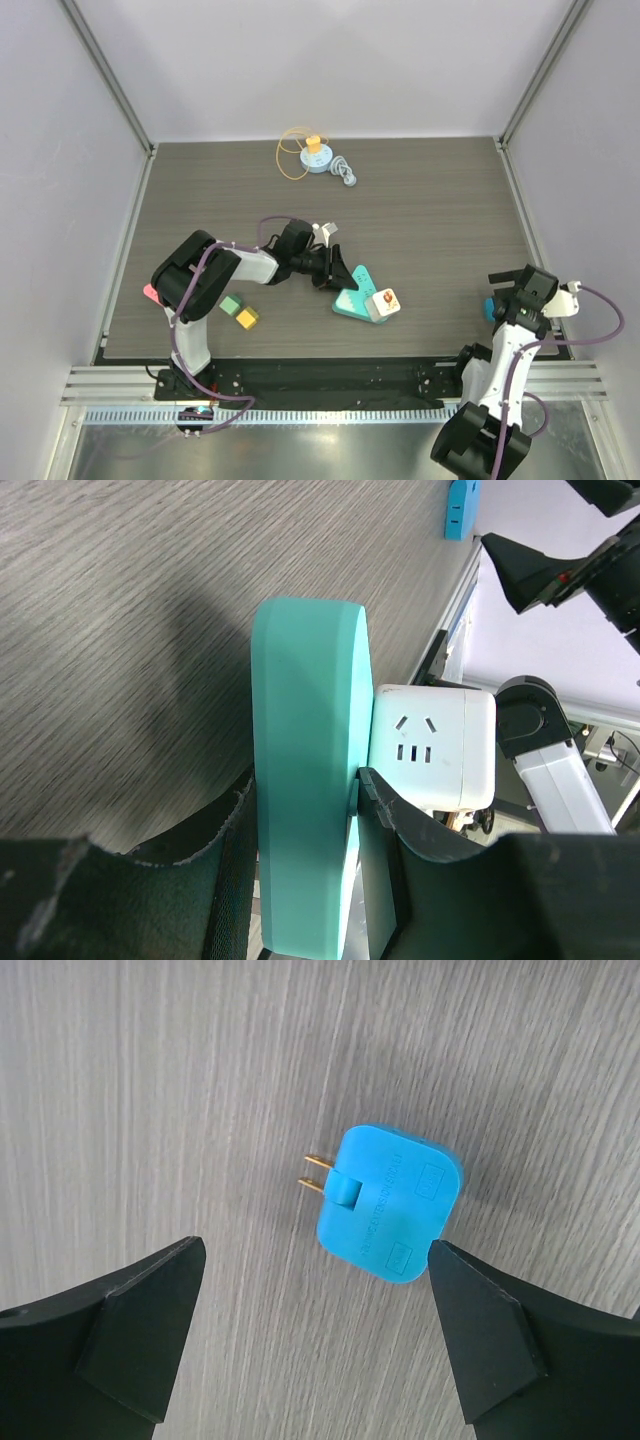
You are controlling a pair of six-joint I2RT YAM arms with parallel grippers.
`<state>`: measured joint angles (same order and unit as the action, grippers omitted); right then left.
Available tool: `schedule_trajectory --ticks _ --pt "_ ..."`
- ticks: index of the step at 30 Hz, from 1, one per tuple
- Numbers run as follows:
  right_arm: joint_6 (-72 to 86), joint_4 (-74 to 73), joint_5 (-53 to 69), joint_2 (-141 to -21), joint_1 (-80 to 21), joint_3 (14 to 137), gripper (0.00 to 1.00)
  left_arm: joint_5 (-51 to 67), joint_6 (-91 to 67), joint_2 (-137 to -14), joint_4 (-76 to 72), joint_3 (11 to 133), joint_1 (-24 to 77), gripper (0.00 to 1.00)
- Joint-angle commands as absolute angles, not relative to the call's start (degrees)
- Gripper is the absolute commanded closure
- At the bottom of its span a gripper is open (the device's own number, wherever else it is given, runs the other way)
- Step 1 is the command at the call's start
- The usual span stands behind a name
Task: Pull the plug off the socket
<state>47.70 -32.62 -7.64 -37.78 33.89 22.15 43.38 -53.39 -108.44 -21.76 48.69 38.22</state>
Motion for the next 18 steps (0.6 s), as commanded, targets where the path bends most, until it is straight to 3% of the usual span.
schedule_trajectory --ticks 1,11,18 --pt "47.81 -35.68 -8.70 -36.74 33.22 25.05 0.00 40.60 -49.31 -108.19 -19.69 47.72 37.97 1.00" --pt "42.90 -35.35 -6.34 -38.14 27.61 35.50 0.00 40.78 -48.95 -108.54 -18.90 48.51 37.97 1.00" --pt "36.74 -28.22 1.82 -37.88 9.42 35.33 0.00 40.26 -50.62 -109.33 -19.96 48.60 37.97 1.00"
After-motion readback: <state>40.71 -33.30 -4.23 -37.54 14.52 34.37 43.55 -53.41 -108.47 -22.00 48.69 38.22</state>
